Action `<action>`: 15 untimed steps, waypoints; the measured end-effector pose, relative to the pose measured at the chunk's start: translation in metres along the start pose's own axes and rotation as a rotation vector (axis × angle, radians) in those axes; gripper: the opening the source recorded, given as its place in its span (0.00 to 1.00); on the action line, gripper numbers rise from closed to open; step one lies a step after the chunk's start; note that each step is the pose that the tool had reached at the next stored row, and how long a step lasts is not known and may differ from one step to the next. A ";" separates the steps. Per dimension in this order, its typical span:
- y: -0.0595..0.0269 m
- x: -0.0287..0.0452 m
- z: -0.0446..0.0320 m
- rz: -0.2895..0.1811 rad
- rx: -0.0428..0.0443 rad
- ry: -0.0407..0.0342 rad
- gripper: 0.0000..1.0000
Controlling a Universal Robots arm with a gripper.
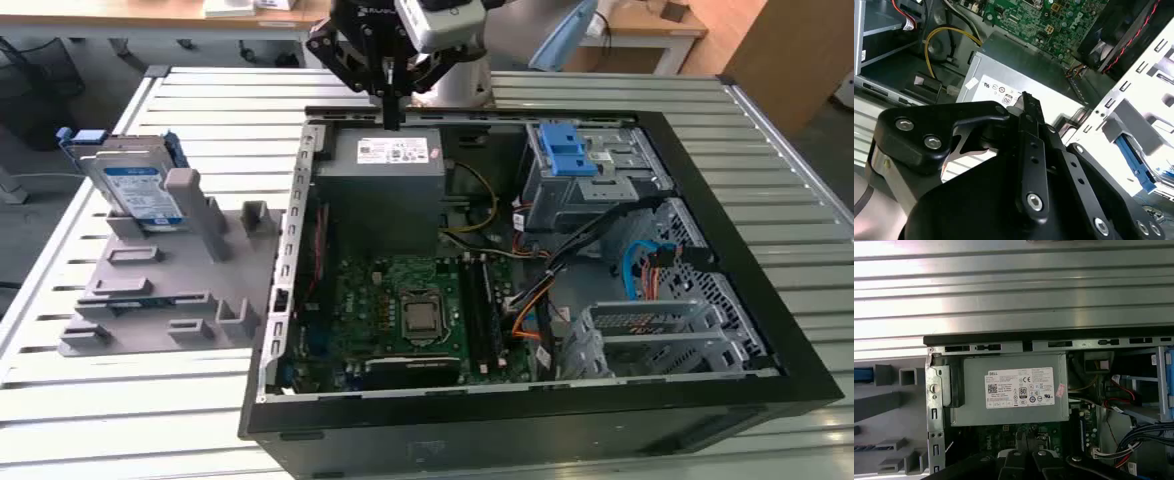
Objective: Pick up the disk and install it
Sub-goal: 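Reach for the disk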
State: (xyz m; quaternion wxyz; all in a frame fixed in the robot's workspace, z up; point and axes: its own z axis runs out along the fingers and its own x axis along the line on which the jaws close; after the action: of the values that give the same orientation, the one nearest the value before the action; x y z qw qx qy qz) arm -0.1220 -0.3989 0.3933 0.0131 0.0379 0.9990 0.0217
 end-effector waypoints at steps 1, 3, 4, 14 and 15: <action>0.0000 0.0000 0.0000 0.000 0.0000 0.0000 0.11; 0.0000 0.0000 0.0000 0.000 0.0000 0.0000 0.11; 0.0000 0.0000 0.0000 0.000 0.0000 0.0000 0.11; -0.0002 0.0031 -0.0001 0.000 0.0001 0.0000 0.11; -0.0003 0.0044 -0.0002 0.000 0.0001 0.0000 0.11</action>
State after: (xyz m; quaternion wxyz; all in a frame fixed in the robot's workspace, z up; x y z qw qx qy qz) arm -0.1263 -0.3989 0.3933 0.0131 0.0378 0.9990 0.0217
